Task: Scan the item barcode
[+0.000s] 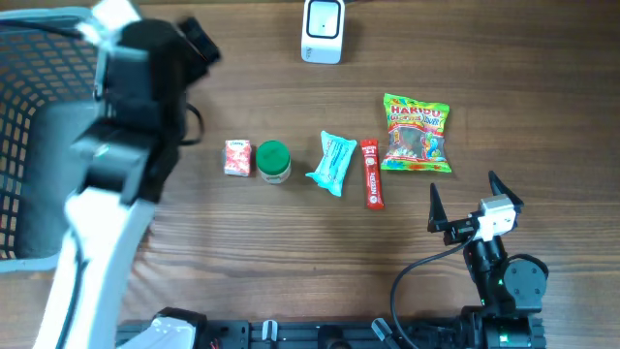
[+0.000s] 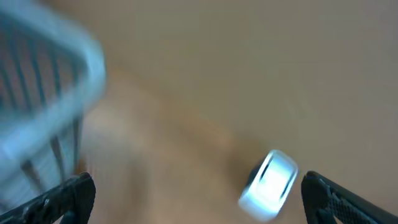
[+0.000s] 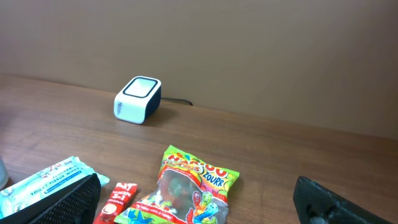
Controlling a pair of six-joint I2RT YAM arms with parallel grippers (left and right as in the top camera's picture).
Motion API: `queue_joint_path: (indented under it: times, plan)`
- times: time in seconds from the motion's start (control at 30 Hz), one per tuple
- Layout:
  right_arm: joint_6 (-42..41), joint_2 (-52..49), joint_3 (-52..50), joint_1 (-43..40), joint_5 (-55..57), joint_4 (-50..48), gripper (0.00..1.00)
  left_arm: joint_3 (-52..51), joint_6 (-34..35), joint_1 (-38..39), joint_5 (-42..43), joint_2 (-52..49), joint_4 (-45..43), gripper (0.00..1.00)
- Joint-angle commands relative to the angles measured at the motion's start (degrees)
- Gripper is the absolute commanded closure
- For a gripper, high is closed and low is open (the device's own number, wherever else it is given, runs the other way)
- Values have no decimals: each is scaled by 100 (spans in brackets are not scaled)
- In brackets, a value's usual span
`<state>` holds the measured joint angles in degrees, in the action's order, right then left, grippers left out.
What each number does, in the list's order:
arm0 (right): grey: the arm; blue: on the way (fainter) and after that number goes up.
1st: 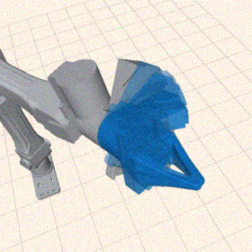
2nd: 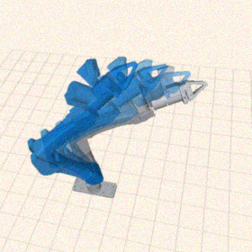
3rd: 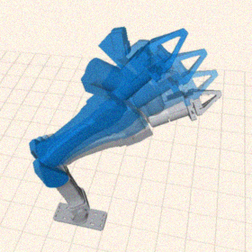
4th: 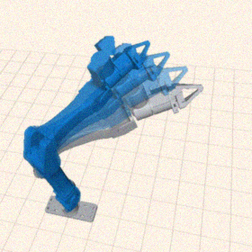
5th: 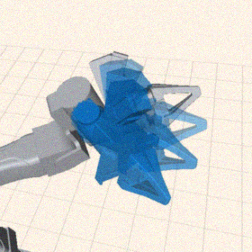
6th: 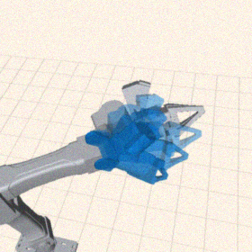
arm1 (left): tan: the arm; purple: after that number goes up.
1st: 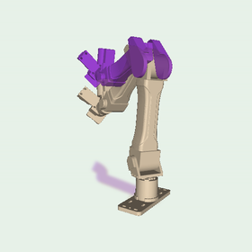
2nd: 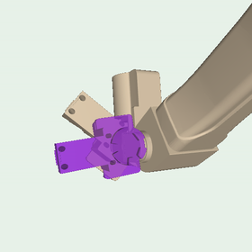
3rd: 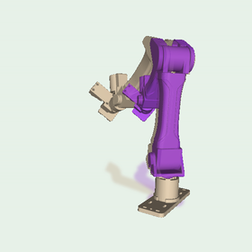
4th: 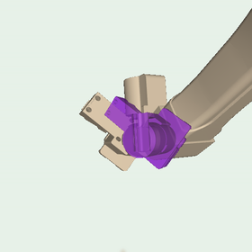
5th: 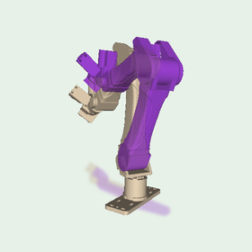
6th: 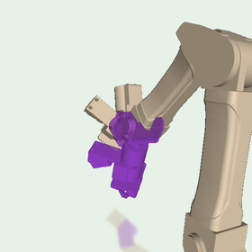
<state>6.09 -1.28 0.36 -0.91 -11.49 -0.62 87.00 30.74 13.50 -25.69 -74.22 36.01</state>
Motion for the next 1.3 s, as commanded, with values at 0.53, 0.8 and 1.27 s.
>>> queue_joint_path:
  times: [0.53,0.8,1.27]
  plan:
    - [-9,9,-7,31,55,-15,0,2503,-3139,-20,-1707,1539,-282,0]
    - [-9,9,-7,31,55,-15,0,2046,-2358,-22,-1696,2492,114,0]
    - [-11,9,-7,31,55,-15,0,-400,-2129,-28,-667,4833,-929,0]
